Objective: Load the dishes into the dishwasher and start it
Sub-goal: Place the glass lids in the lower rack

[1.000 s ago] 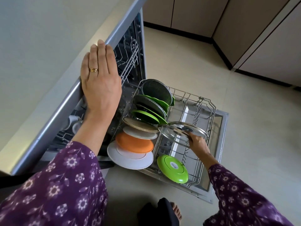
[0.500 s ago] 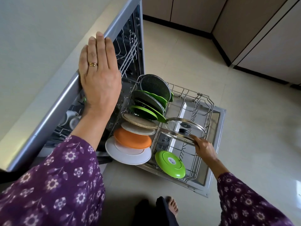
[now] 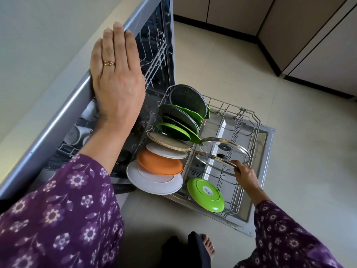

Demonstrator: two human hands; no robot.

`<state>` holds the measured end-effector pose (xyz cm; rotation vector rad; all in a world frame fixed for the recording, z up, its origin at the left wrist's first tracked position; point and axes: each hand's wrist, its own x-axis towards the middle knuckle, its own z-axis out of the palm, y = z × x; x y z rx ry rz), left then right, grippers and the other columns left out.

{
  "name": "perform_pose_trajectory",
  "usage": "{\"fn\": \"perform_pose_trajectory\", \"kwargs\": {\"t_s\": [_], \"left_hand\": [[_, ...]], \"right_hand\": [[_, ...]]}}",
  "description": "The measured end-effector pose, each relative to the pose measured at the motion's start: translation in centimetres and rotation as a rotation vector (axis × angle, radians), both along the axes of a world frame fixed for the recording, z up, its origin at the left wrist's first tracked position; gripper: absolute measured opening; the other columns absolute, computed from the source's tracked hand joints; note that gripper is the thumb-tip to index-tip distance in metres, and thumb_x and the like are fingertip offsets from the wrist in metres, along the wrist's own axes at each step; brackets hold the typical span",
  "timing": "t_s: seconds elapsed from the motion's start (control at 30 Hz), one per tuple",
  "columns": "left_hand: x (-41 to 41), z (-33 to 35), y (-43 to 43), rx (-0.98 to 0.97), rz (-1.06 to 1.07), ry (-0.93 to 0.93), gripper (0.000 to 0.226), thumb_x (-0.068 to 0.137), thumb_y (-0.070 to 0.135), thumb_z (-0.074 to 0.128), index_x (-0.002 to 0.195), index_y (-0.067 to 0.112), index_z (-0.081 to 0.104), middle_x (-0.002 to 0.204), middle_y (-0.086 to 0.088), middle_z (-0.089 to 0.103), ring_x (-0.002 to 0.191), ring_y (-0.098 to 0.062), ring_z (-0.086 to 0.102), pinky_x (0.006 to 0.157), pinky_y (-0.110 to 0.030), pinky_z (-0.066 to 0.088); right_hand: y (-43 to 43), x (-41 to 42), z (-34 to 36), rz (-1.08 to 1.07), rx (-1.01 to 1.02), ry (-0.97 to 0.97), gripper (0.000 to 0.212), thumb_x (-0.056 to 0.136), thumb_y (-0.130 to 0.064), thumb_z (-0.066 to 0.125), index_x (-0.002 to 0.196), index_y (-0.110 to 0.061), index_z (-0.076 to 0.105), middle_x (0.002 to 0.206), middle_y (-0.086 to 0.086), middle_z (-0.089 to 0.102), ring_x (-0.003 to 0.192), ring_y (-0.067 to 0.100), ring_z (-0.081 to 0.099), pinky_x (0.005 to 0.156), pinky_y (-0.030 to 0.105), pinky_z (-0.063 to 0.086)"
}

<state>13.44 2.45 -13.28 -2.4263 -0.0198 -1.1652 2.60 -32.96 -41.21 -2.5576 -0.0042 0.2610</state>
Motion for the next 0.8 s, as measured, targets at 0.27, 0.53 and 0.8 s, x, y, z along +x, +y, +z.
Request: {"fn": "perform_pose_trajectory", "kwargs": {"t_s": [0.27, 0.53, 0.8], "left_hand": [[-0.5, 0.8, -0.1, -0.021, 0.025, 0.086, 0.045, 0.09, 0.018, 0.053, 0.132, 0.002, 0.047, 0.137, -0.014, 0.051, 0.126, -0.027, 0.05, 0.108, -0.037, 0.034], [-2.9, 5.7, -0.5, -0.321, -0.057, 0.552, 0.057, 0.091, 0.017, 0.05, 0.141, -0.003, 0.032, 0.148, -0.023, 0.032, 0.138, -0.035, 0.03, 0.116, -0.045, 0.02], [-12.3, 14.7, 5.1, -0.787, -0.255, 0.584, 0.05, 0.08, 0.015, 0.064, 0.126, 0.002, 0.048, 0.119, -0.016, 0.059, 0.105, -0.034, 0.058, 0.088, -0.043, 0.05]], "right_hand": [[0.8, 0.2, 1.7, -0.099, -0.129, 0.24, 0.049, 0.083, -0.006, 0.065, 0.128, 0.0, 0.048, 0.119, 0.022, 0.056, 0.11, 0.036, 0.053, 0.096, 0.043, 0.043], [10.8, -1.2, 14.7, -0.147, 0.127, 0.041, 0.045, 0.086, -0.004, 0.058, 0.129, -0.006, 0.045, 0.124, 0.013, 0.048, 0.114, 0.024, 0.043, 0.102, 0.046, 0.041], [25.2, -2.7, 35.0, -0.006, 0.557, -0.286, 0.026, 0.086, -0.004, 0.06, 0.111, -0.01, 0.058, 0.109, 0.0, 0.055, 0.098, 0.007, 0.052, 0.084, 0.01, 0.042]]}}
